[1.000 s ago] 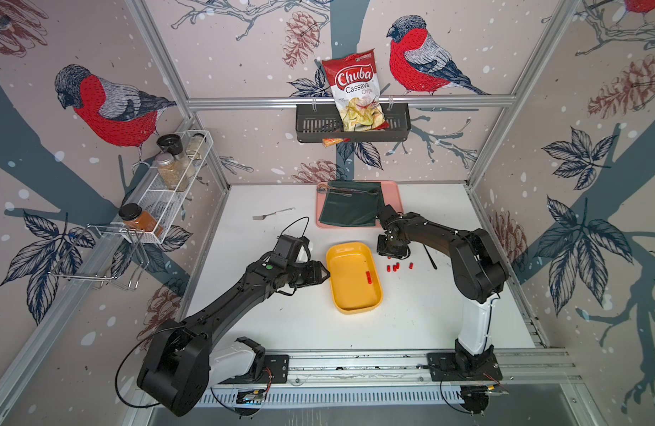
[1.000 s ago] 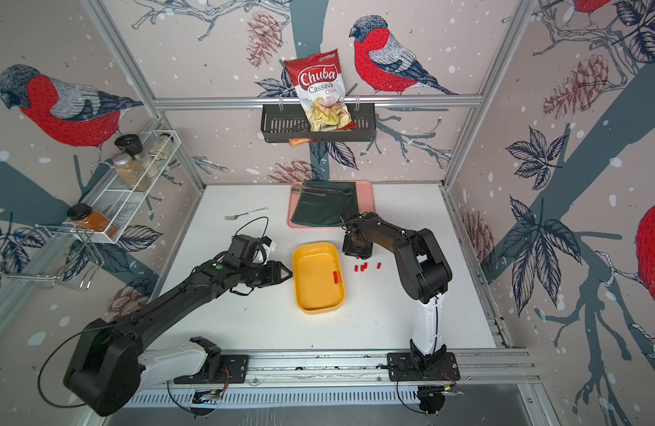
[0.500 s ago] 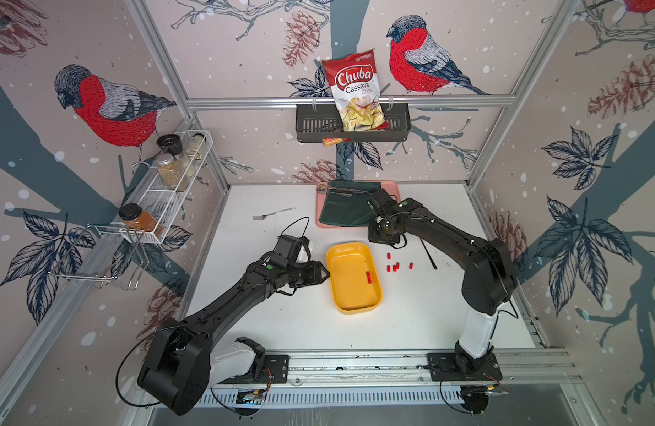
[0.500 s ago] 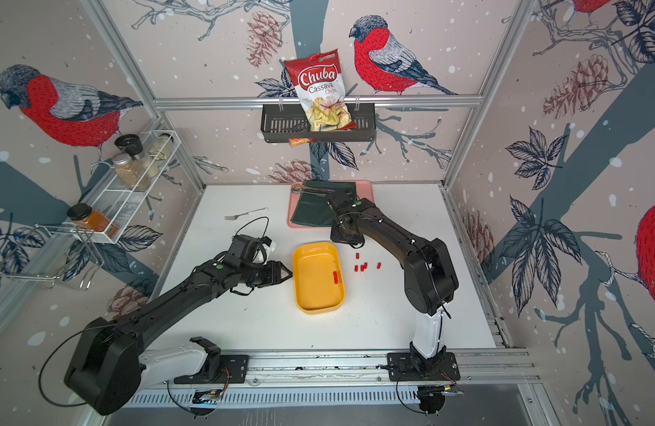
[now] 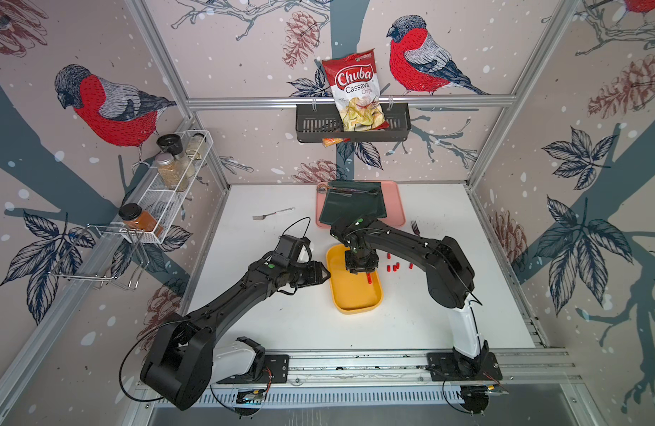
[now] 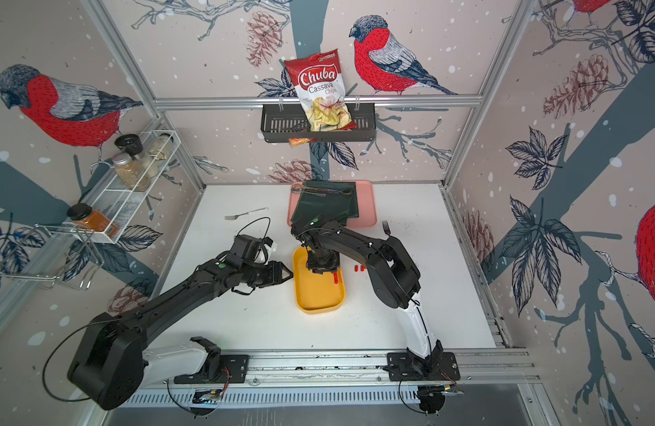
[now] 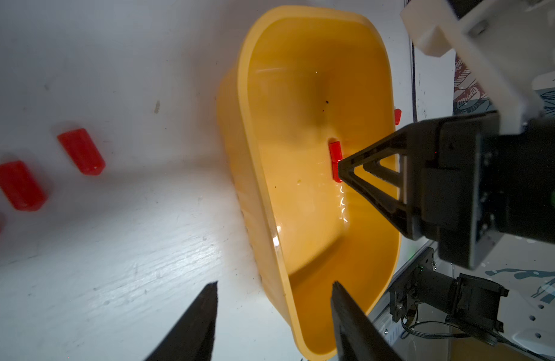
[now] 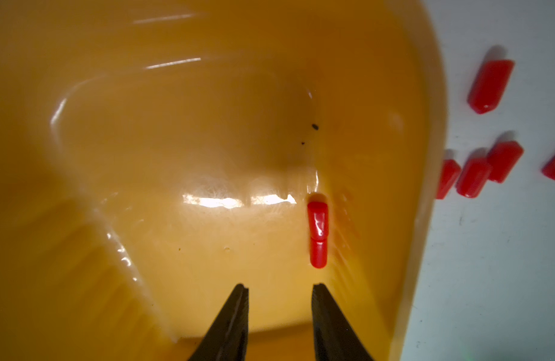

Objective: Take the screw protection sleeves out of the storage box
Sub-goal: Pick up the screw protection sleeve from the storage box.

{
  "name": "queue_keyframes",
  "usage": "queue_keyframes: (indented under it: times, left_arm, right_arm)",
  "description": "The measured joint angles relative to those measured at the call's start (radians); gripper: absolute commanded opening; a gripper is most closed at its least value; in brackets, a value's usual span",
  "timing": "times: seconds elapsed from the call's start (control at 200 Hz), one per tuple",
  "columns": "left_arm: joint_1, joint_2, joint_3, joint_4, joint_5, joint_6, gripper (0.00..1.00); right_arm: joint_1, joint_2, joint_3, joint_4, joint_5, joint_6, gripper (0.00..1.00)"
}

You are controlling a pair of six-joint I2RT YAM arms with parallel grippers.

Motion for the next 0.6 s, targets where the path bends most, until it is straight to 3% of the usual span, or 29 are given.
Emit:
queue_keyframes:
  times: [0.6]
  left_arm:
    - [0.000, 0.008, -0.006, 0.000, 0.011, 0.019, 0.58]
  right_arm:
    - [0.005, 0.063, -0.013, -0.043, 0.123, 0.000, 0.32]
